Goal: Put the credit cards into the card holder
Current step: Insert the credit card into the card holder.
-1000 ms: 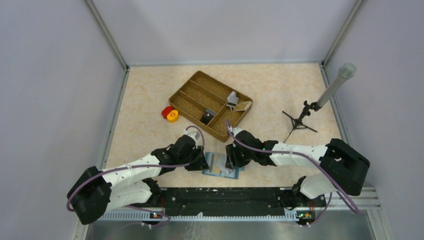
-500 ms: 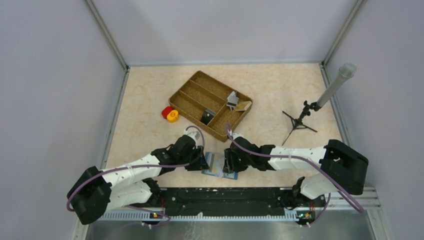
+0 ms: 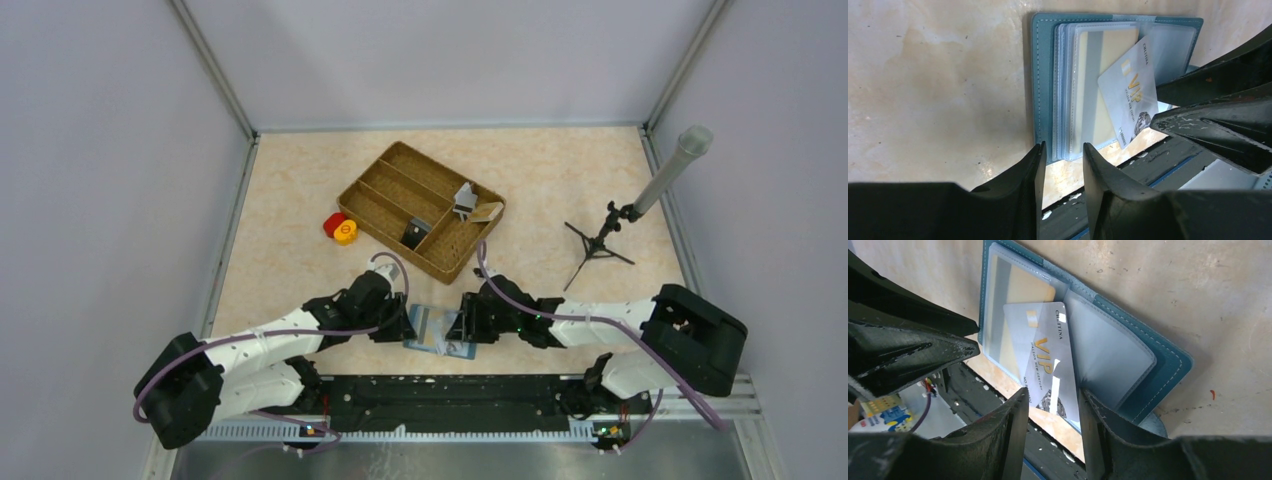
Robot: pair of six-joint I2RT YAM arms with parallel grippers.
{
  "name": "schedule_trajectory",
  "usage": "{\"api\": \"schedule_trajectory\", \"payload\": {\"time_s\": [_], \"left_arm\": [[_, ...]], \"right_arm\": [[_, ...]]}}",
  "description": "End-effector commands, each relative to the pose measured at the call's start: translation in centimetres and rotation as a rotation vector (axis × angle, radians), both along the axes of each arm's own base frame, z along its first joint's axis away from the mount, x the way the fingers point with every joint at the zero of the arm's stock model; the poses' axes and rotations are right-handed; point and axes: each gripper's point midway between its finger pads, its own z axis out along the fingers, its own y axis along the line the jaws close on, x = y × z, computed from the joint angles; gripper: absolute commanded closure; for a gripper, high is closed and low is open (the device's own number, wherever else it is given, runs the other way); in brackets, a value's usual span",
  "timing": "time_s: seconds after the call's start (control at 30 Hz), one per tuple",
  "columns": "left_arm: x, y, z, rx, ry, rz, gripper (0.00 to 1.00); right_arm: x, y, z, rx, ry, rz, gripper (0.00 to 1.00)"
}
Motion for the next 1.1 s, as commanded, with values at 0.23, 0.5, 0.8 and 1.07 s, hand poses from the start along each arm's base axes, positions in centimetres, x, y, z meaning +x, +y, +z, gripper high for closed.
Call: {"api": "schedule_trajectory", "payload": {"time_s": [0.23,0.5,0.8,1.07], "left_arm": [[-0.1,1.7,-2.6,0.113,0.017,0.014,0.69],[-0.2,2.1,-2.9,0.135,0.02,0.028,0.71],[-0.2,2.1,-2.8,0.131,0.021,0.026,0.71],[-0.2,1.7,-2.5,0.109,0.02,0.025,0.71]], "right_arm": [[-0.8,-2.5,-3.2,0.033,0.073,-0.087,0.65],[-0.7,-3.4,-3.8,0.04,0.087,-0.147,0.84],[-0.7,-3.4,-4.2,0.061,0.109,-0.164,1.0],[-0.1,-4.1,-3.6,0.1,0.084,-0.244,1.0]]}}
